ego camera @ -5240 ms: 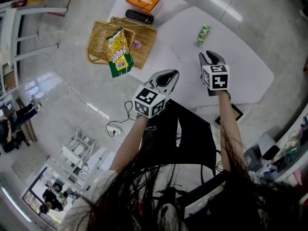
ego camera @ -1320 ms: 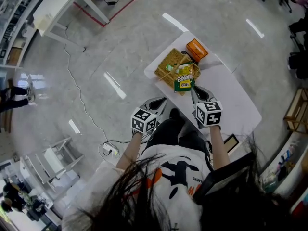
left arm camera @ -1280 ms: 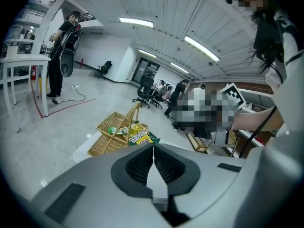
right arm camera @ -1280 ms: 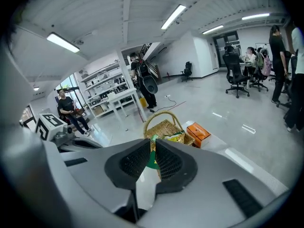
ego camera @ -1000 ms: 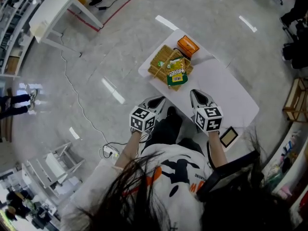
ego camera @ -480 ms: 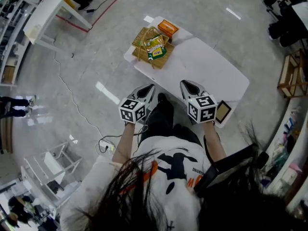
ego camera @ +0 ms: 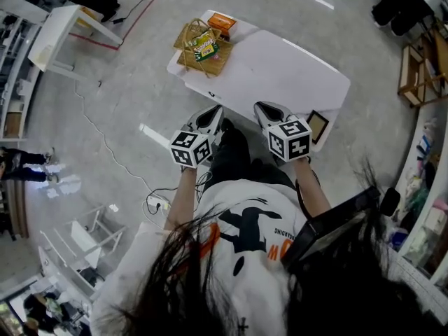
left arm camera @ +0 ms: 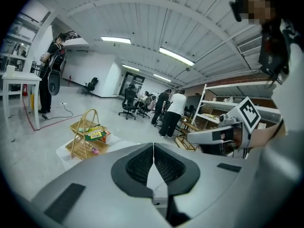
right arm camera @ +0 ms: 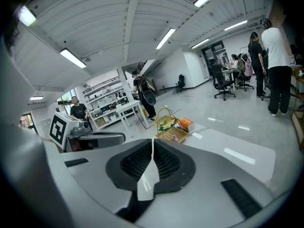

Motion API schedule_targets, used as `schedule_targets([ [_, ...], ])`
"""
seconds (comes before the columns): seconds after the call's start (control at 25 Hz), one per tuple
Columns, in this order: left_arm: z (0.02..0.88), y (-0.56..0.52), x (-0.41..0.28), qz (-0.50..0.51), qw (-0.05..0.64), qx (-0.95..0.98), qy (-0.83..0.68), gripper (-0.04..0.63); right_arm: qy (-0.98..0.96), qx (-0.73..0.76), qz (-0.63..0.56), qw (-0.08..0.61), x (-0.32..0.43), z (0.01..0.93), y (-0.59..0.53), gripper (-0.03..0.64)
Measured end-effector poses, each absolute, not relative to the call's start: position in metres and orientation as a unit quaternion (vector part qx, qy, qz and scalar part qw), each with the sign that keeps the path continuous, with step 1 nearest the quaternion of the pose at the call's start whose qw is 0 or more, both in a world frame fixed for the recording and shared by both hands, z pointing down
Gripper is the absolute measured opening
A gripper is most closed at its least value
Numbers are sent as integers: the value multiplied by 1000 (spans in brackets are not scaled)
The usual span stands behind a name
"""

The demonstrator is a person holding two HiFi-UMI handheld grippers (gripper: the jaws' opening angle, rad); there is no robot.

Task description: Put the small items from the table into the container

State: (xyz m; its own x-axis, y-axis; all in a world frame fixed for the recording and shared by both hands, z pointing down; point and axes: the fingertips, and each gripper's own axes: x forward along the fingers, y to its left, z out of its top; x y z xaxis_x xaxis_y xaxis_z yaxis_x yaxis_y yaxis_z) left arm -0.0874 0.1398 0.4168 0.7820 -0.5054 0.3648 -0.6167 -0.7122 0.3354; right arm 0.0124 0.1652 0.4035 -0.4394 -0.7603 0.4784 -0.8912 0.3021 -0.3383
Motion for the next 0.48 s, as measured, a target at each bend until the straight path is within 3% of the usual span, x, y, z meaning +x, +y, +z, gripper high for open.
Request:
schedule_targets([
  [0.48, 402, 165, -88, 116, 211, 922, -302, 6, -800, 513, 298, 93, 6, 399, 187, 26],
])
